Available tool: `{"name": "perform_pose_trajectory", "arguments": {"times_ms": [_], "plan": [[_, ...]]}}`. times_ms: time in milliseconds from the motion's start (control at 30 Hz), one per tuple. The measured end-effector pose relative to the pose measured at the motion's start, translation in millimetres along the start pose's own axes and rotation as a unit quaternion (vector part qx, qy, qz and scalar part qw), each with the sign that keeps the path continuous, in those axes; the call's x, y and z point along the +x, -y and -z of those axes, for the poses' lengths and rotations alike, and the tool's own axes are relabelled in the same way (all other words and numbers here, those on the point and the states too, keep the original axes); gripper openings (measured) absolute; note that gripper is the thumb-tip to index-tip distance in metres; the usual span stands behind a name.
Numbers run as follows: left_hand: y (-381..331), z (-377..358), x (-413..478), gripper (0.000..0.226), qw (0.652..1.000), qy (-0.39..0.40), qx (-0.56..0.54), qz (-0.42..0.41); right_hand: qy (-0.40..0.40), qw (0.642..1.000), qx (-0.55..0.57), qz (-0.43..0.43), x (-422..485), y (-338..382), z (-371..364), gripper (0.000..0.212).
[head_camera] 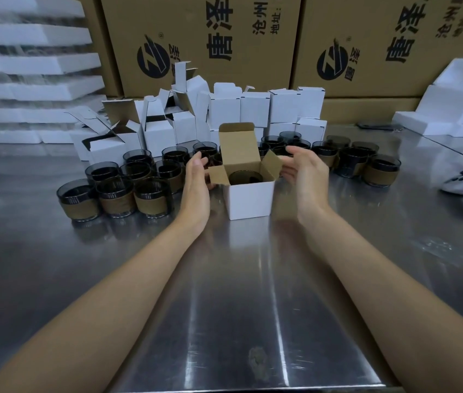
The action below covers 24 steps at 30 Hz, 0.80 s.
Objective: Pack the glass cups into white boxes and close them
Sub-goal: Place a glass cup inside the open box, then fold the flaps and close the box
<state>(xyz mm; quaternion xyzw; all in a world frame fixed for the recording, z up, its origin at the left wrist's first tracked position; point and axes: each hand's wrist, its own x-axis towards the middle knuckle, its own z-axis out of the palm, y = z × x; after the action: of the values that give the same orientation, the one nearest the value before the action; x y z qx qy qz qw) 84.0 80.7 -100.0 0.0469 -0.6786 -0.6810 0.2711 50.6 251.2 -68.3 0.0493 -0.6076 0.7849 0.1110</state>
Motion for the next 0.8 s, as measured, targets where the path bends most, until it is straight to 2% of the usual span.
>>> {"name": "perform_pose_trajectory", "arguments": {"times_ms": [67, 133, 200, 267, 367, 467, 600, 667, 800], "plan": [[-1.5, -6.4, -2.1, 0.052, 0.997, -0.006, -0.07, 0.044, 0.037, 0.996, -0.051, 0.057, -2.1, -4.0, -1.5, 0.02], [-3.6, -11.0, -3.7, 0.058, 0.978, -0.017, -0.181, 0.105, 0.084, 0.987, -0.111, 0.086, -3.1, -10.5, -2.4, 0.017], [-5.2, -11.0, -3.9, 0.063, 0.948, -0.02, -0.279, 0.154, 0.121, 0.98, -0.134, 0.086, -2.3, -16.2, -3.3, 0.022], [-7.1, -8.6, -5.0, 0.064, 0.937, -0.007, -0.304, 0.174, 0.129, 0.984, -0.109, 0.057, -0.8, -19.7, -4.9, 0.033], [-8.6, -8.5, -8.2, 0.052, 0.943, 0.01, -0.286, 0.171, 0.119, 0.992, -0.036, -0.039, 4.1, -23.0, -7.1, 0.051], [-10.8, -8.8, -10.5, 0.045, 0.947, 0.026, -0.28, 0.154, 0.131, 0.981, 0.055, -0.129, 5.0, -24.3, -9.3, 0.051], [-13.7, -9.4, -14.9, 0.045, 0.976, 0.094, -0.16, 0.118, 0.14, 0.979, 0.076, -0.128, 2.0, -23.4, -12.5, 0.034], [-13.6, -9.6, -15.7, 0.039, 0.981, 0.126, -0.107, 0.104, 0.145, 0.979, 0.075, -0.122, 1.3, -23.1, -12.4, 0.034], [-11.3, -8.0, -10.3, 0.042, 0.99, 0.103, -0.048, 0.085, 0.15, 0.979, 0.065, -0.12, 1.4, -25.1, -12.0, 0.037]]}}
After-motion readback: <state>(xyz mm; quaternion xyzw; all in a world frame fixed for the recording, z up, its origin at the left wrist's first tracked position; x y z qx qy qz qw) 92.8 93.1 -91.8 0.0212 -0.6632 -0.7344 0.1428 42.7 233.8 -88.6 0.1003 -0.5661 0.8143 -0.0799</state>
